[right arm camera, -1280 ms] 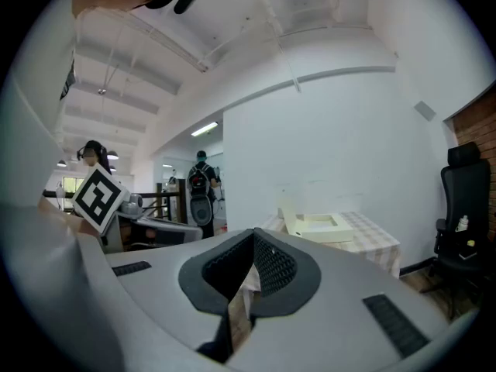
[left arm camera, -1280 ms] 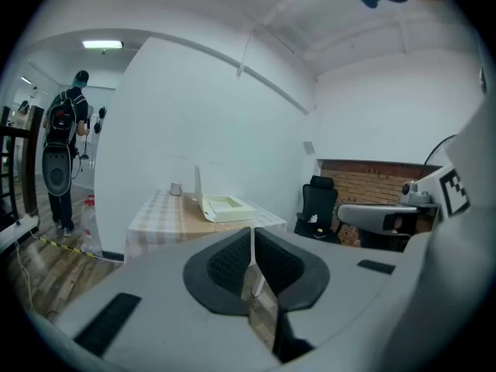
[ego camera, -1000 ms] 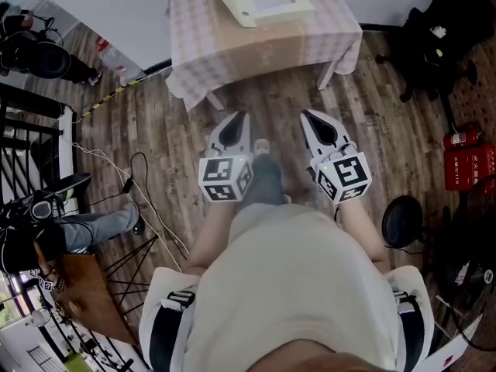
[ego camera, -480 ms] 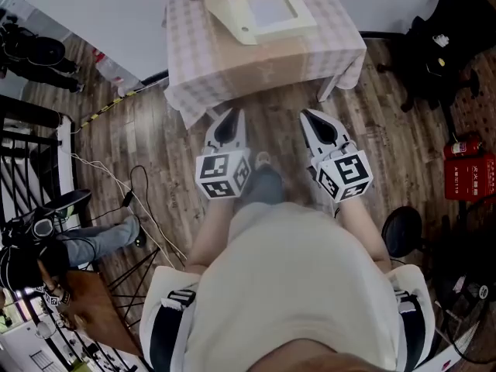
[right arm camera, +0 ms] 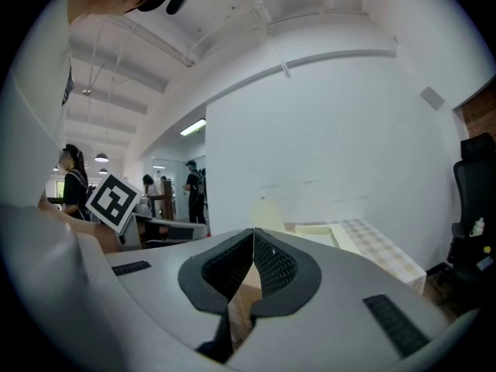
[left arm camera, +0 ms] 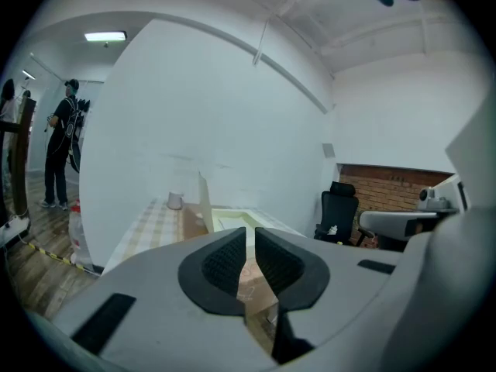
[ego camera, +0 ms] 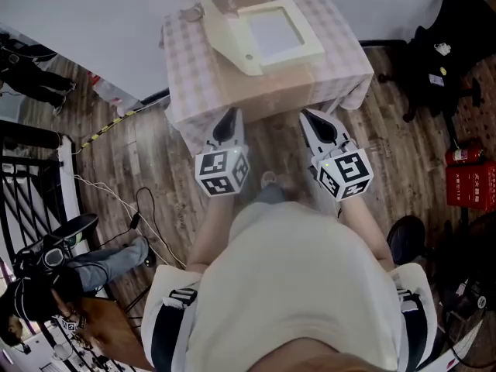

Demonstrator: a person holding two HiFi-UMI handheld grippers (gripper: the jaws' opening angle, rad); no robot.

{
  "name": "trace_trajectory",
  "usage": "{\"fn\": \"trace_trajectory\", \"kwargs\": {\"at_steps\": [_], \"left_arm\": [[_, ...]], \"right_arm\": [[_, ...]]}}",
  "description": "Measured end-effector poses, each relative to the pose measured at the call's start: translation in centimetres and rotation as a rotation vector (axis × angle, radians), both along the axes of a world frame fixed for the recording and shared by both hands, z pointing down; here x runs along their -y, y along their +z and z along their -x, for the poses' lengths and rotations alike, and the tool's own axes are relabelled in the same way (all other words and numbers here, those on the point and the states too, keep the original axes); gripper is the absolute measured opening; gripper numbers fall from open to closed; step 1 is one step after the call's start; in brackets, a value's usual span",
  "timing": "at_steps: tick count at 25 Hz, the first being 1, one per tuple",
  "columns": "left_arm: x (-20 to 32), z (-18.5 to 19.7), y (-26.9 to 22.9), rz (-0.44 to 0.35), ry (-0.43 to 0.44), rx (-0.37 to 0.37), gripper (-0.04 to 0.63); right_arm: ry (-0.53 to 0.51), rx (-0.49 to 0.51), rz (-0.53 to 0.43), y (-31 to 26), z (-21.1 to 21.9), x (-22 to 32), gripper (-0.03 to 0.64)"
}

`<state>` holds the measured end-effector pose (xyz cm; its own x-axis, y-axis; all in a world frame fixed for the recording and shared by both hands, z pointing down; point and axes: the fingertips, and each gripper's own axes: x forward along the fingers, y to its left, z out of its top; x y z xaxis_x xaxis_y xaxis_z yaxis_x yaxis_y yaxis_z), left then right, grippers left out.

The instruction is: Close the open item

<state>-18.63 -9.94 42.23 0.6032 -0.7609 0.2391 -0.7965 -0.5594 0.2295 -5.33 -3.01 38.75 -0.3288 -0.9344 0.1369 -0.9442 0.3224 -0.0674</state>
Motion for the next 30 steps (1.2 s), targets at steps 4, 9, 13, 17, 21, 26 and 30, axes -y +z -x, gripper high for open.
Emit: {"fn": "trace_trajectory", "kwargs": {"at_steps": [4,9,13,17,21,26,30], "left_arm": [[4.3,0.0,-0.7,-0.013,0.001,-0.007,0.012],[9.4,0.3,-0.9,-0.016,-0.009,-0.037,0.015],[12.6,0.2,-0.8,-0.006,0.010,-0.057,0.108],[15.4,0.3,-0.8,-0.020,0.008,-0.058,0.147],[17.6,0.0,-0.5,-0.016,0.013,-0.057,0.166],[19.4,-0.2,-0.9,-0.037,-0.013,-0.071,0.155],[19.5,-1.2,-1.7,-0.065,-0.021,-0.086,0.069]], "right_arm": [[0.018,-0.008,-0.005,-0.4,-0.3,3.4,0.000],[0.035,-0.014,-0.005,-0.1,-0.5,7.3,0.000],[0.046,-0.013,-0.006,0.4,-0.4,10.1,0.000],[0.059,-0.013,-0.002,0.9,-0.4,12.5,0.000],[0.082,-0.009,0.014,1.5,-0.5,13.8,0.000],[0.105,-0.009,0.056,2.8,-1.0,14.2,0.000],[0.112,-0.011,0.064,3.0,-2.4,14.7,0.000]]}}
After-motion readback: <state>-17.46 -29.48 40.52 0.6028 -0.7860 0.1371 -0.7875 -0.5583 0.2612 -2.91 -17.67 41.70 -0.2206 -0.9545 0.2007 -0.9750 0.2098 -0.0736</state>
